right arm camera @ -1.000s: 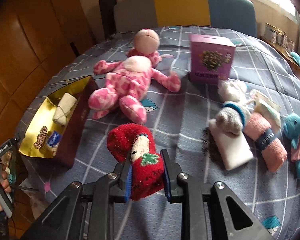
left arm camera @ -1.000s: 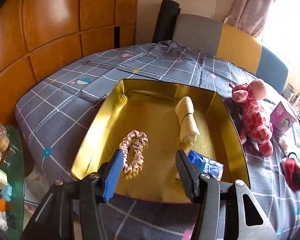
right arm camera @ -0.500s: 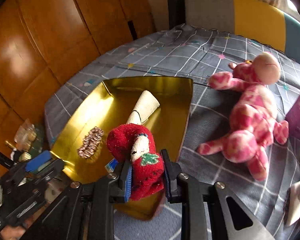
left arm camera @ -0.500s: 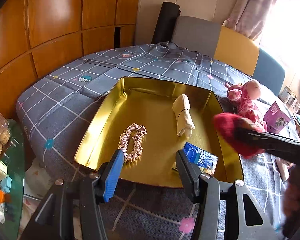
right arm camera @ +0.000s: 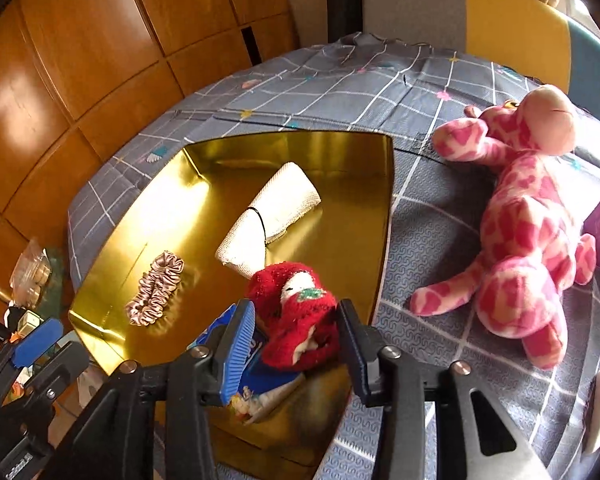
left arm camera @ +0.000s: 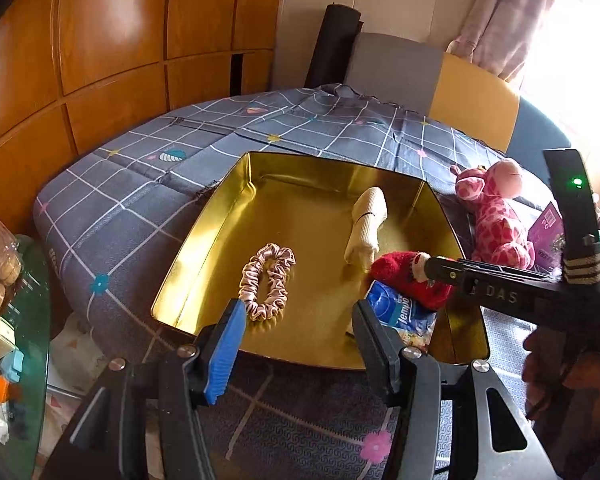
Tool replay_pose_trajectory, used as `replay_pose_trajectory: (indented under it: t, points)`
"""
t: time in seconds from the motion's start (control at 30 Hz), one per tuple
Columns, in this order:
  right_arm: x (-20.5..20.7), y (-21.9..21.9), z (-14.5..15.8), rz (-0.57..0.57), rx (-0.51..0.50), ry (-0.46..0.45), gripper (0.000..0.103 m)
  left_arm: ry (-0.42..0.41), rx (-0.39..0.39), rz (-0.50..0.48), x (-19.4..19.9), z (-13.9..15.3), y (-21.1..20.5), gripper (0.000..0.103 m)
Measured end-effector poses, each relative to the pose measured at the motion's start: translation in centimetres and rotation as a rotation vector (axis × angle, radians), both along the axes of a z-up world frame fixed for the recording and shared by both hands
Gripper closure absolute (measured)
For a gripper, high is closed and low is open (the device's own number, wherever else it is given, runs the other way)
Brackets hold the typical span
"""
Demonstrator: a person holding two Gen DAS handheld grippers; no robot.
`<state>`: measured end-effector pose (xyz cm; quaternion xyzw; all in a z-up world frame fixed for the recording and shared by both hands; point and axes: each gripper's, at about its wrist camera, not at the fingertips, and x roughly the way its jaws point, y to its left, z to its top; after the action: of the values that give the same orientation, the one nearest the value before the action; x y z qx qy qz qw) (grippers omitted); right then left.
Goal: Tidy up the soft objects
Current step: 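Carry the red sock into the gold tray and open the right tool, then reach the left tool to the grey knit glove and grasp it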
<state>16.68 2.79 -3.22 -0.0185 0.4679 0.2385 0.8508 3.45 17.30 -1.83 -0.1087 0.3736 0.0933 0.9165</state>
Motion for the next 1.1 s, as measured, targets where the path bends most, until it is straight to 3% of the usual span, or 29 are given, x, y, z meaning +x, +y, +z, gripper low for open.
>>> replay_pose_trajectory:
  t: [0.8, 1.1]
  points:
    - [-8.0, -5.6, 4.7, -0.156, -0.052, -0.272, 0.06, -0.072, 0.054, -0.095, -1.3, 2.3, -4.4, 0.041]
    - [-9.6, -8.4, 5.4, -0.228, -0.051, -0.303, 0.06, -0.079, 0.068, -0.167, -1.3, 2.7, -6.9, 0.04]
